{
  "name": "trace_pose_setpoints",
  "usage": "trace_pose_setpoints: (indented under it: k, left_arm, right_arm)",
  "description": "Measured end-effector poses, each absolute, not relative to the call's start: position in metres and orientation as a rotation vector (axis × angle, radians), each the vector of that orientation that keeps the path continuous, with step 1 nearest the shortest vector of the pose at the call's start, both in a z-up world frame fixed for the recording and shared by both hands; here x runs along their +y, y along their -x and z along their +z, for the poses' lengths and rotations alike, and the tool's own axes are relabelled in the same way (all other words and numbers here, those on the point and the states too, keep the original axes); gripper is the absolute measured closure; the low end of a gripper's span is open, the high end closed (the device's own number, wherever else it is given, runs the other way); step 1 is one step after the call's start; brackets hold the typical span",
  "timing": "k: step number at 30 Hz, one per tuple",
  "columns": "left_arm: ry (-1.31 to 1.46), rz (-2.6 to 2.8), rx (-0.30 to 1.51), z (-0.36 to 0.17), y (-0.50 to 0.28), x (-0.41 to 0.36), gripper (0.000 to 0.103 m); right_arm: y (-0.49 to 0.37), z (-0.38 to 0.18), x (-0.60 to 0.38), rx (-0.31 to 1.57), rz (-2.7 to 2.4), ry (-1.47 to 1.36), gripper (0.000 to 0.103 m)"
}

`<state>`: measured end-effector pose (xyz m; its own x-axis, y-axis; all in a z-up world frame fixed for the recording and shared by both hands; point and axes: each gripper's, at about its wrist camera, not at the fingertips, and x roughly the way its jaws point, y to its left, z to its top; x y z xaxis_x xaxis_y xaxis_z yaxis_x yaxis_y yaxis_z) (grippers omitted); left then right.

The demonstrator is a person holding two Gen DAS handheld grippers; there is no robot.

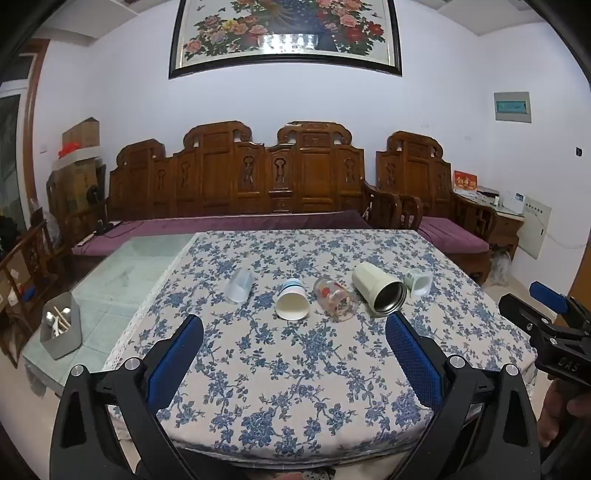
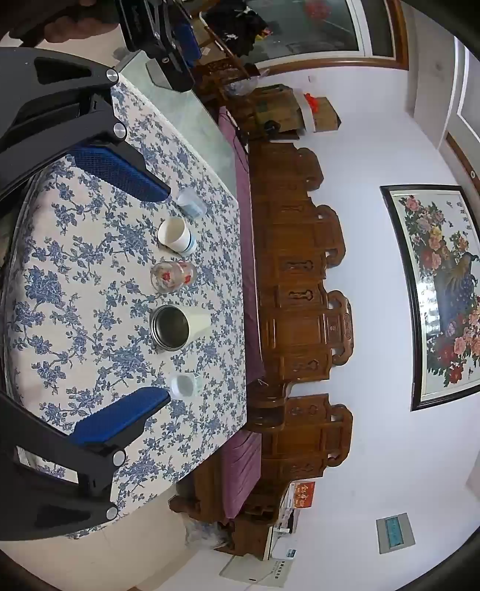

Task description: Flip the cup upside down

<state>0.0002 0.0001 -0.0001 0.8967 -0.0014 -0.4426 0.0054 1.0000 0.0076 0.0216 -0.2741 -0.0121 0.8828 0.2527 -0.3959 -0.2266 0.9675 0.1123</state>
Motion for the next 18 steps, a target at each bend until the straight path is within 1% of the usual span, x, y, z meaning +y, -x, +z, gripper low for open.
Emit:
trace_pose_setpoints:
  k: [18]
  left_arm:
    - [0.001,-0.008,0.458,0.0001,-0.0001,0.0005,0.008]
  right_arm:
    - [-0.0216,-0.0087,-0.2707,0.413,0.25,-0.061,0.002]
